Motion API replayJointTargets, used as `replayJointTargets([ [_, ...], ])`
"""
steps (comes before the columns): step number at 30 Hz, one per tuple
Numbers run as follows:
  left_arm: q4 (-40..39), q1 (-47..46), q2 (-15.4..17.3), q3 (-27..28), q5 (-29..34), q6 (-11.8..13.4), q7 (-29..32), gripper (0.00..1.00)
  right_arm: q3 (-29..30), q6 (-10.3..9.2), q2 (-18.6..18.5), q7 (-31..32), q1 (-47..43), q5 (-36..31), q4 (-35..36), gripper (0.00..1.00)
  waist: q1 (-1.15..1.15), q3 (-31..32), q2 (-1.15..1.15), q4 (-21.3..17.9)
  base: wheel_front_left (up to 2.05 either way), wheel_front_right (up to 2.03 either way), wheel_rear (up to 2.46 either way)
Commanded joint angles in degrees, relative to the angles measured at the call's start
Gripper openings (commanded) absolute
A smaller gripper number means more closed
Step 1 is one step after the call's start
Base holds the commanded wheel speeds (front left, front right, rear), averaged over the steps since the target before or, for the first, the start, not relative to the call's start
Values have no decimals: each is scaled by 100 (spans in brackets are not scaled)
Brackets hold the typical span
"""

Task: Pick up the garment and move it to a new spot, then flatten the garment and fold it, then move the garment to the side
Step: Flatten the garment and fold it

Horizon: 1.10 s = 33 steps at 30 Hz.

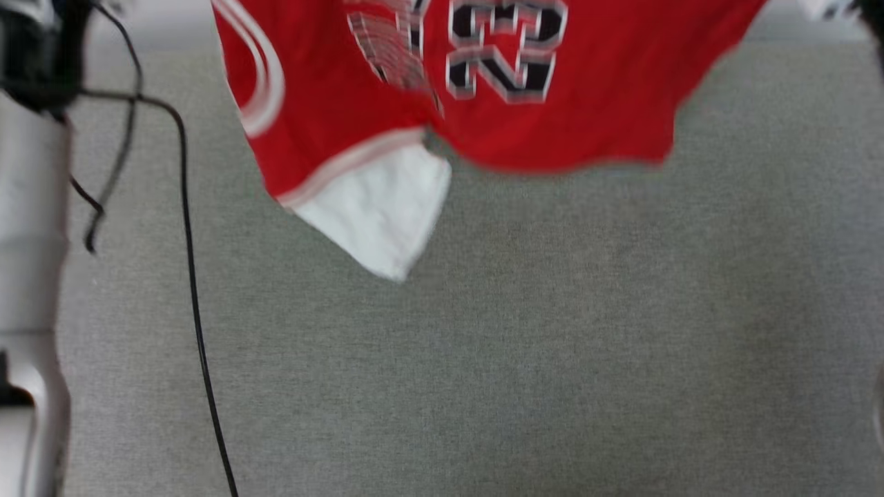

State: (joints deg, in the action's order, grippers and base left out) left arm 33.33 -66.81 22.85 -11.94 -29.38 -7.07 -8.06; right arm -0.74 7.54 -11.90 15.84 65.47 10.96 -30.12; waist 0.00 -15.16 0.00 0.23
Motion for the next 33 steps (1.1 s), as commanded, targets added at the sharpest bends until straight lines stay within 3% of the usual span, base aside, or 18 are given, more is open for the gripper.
replayJointTargets([
  [1, 103, -258, 67, 26, 31, -16, -40, 0, 46, -10, 12, -82, 242, -66, -71, 0, 0, -288, 0, -62, 0, 0, 0],
  [9, 647, -1895, 339, -159, -4, -29, -3, 0, 291, -10, 90, -409, 1680, -462, -533, 0, 0, -1096, 0, -121, 0, 0, 0],
  [14, 891, -2359, 400, -323, -178, -34, 7, 0, 346, -10, 157, -552, 2186, -607, -838, 0, 0, -1568, 0, -110, 0, 0, 0],
  [22, 1485, -2039, 390, -538, -812, -37, -276, 0, 203, -10, 385, -911, 2254, -686, -1648, 0, 0, -1950, 0, -46, 0, 0, 0],
  [33, 1737, -1086, 252, -887, -1424, -38, -636, 0, -293, -9, 353, -1320, 1492, -318, -2267, 0, 0, -1694, 0, 118, 0, 0, 0],
])
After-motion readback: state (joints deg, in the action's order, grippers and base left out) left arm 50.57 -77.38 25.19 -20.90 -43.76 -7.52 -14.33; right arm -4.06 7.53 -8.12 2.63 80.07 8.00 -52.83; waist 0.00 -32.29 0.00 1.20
